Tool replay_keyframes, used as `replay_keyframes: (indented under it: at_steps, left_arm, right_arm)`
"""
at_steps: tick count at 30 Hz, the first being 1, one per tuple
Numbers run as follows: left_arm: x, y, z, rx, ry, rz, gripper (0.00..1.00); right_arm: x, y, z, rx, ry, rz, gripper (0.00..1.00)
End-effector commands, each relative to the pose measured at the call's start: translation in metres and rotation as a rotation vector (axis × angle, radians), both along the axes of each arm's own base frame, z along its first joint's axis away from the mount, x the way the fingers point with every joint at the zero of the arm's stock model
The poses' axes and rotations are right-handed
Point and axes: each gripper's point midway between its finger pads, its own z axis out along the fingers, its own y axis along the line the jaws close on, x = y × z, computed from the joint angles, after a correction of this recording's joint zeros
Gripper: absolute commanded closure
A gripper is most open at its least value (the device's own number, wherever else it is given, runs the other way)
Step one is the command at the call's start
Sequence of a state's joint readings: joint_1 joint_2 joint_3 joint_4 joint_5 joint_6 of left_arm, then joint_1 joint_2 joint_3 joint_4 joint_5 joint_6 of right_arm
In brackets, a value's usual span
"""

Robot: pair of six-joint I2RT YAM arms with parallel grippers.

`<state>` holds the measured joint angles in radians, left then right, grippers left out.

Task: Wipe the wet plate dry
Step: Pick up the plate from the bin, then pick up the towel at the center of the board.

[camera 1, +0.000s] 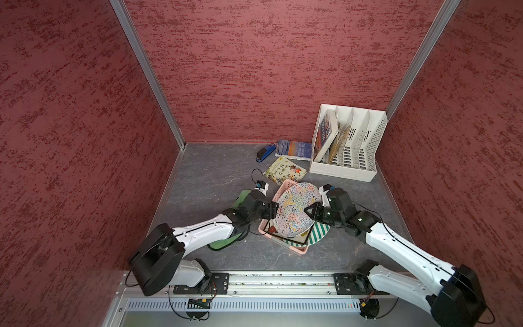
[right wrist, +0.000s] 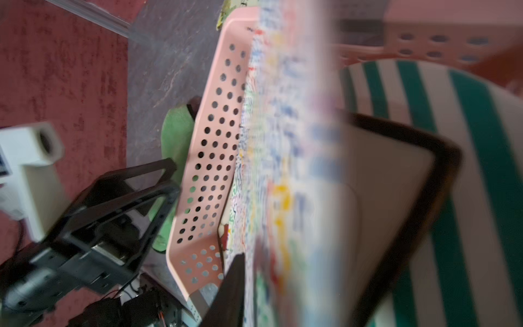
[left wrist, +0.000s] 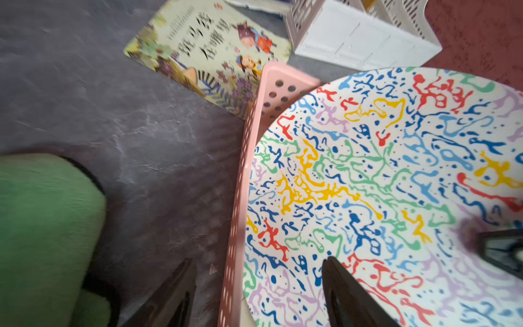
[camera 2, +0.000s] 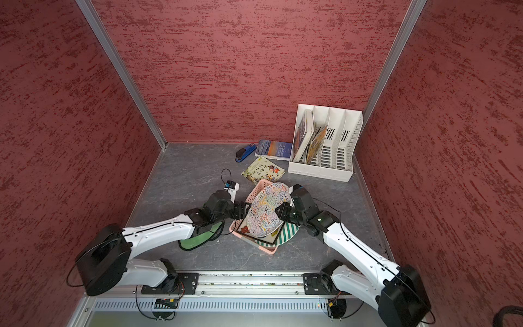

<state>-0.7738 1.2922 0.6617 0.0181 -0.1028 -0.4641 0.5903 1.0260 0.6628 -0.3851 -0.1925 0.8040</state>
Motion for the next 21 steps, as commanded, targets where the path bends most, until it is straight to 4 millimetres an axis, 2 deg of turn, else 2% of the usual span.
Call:
replay_keyframes:
  at_steps: [1,3,7,9,12,15,18,21]
  left_arm:
    - [-0.005,0.040,0.004,0.091,-0.007,0.137,0.24]
    - [-0.011,0.059,0.008,0.119,-0.003,0.197,0.20]
    - [-0.021,0.090,0.017,0.145,0.006,0.295,0.05]
    - [-0.027,0.106,0.018,0.161,0.031,0.347,0.00]
    - [-0.038,0.122,0.017,0.146,0.091,0.404,0.00]
    - [-0.048,0.124,0.014,0.097,0.164,0.403,0.00]
    - [-0.055,0.118,0.011,0.087,0.178,0.338,0.00]
    - [-0.057,0.136,0.001,0.121,0.224,0.419,0.00]
  right_arm:
    - [0.010,0.000,0.038,-0.008,-0.143,-0.001,0.97]
    - [0.008,-0.007,0.052,-0.020,-0.175,-0.012,1.00]
    - [0.001,-0.025,0.093,-0.014,-0.286,-0.049,1.00]
    - [-0.004,-0.031,0.116,0.015,-0.355,-0.062,1.00]
    - [-0.018,-0.034,0.158,0.099,-0.482,-0.034,1.00]
    - [-0.036,-0.024,0.198,0.218,-0.592,0.053,1.00]
    - [-0.046,-0.002,0.210,0.290,-0.594,0.142,1.00]
    - [-0.053,0.019,0.202,0.260,-0.563,0.223,1.00]
